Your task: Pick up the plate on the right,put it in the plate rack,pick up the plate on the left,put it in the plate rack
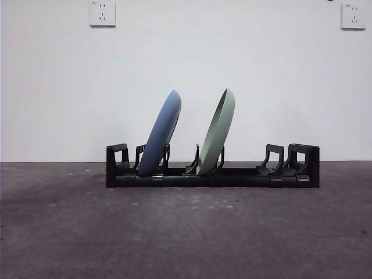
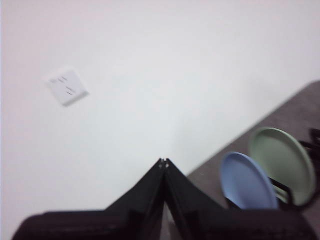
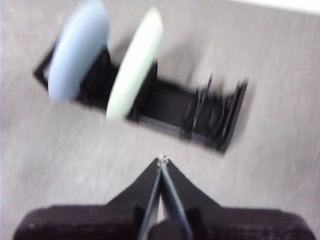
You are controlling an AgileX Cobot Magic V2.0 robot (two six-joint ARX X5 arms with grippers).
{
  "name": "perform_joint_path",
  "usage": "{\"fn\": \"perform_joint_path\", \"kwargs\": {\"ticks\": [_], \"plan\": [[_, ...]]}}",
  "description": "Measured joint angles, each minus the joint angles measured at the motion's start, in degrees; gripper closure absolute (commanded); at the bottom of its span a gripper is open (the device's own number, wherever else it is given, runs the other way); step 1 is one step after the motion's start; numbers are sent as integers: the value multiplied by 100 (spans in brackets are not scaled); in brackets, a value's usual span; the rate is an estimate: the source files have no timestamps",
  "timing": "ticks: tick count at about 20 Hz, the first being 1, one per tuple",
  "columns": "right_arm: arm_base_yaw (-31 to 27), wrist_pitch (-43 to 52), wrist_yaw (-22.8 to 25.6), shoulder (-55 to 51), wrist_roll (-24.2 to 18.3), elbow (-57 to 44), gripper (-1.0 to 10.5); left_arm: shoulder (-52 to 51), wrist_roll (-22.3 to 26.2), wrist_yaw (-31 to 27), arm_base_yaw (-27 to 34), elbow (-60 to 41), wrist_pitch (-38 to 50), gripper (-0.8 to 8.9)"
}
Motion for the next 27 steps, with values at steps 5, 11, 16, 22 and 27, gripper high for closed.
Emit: {"fn": "perform_joint_path", "kwargs": {"ticks": [5, 11, 16, 22, 27], "plan": [[-2, 448, 4, 0, 0, 0, 943, -1027, -540, -2, 205, -2352, 1648, 817], [-2, 472, 7, 0, 0, 0, 943, -1829, -1169, -120, 205, -4572, 2358, 817], [-2, 472, 7, 0, 0, 0, 943, -2562, -1488, -734, 205, -5668, 2387, 817], [-2, 472, 7, 0, 0, 0, 943, -3058, -1976, -872, 208, -6323, 2391, 817], [-2, 474, 7, 0, 0, 0, 943, -3104, -2389, -857, 223, -6426, 1954, 817]]}}
